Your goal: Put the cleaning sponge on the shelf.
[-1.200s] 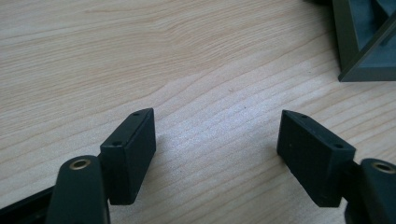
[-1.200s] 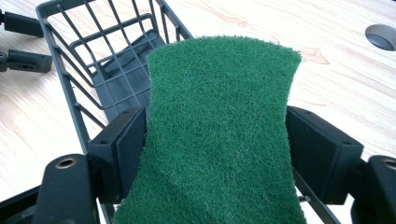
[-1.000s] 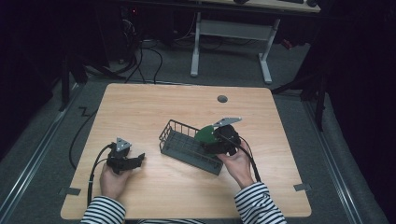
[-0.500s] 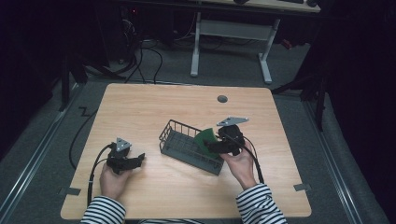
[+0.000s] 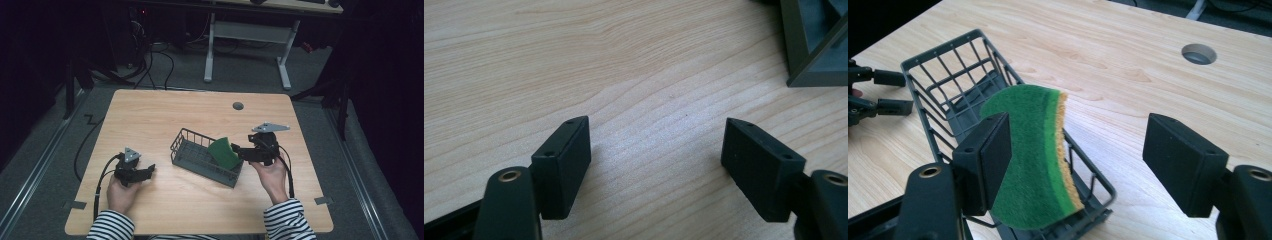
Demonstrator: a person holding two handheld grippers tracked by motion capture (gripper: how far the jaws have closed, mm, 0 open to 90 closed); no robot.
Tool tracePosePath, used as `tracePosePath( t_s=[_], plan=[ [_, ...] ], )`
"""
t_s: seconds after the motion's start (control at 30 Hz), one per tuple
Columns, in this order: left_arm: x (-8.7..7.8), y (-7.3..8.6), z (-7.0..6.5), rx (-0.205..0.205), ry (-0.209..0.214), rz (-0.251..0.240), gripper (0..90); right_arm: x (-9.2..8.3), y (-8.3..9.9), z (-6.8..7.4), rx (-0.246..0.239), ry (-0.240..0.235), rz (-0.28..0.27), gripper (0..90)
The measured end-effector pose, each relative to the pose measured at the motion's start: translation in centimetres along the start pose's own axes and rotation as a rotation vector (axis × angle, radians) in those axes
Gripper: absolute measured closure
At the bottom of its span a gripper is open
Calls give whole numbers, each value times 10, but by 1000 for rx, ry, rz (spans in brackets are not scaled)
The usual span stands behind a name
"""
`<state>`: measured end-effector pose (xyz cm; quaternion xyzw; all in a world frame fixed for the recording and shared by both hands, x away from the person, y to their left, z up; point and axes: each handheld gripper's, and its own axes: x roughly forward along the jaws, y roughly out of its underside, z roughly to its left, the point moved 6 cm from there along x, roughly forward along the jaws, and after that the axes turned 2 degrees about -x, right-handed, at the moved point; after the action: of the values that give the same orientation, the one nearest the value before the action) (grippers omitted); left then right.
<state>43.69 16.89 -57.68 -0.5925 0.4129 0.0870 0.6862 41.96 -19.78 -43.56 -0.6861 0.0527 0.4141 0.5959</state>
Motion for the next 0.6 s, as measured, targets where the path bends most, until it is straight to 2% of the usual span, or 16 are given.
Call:
tracePosePath(
  t_s=[0.27, 0.6],
  plan=[
    [0, 0, 0, 0, -1, -1, 285, -17, 4, -16, 36, 18, -38, 285],
    [0, 0, 0, 1, -4, -2, 285, -30, 14, -31, 79, 30, -60, 289]
  ],
)
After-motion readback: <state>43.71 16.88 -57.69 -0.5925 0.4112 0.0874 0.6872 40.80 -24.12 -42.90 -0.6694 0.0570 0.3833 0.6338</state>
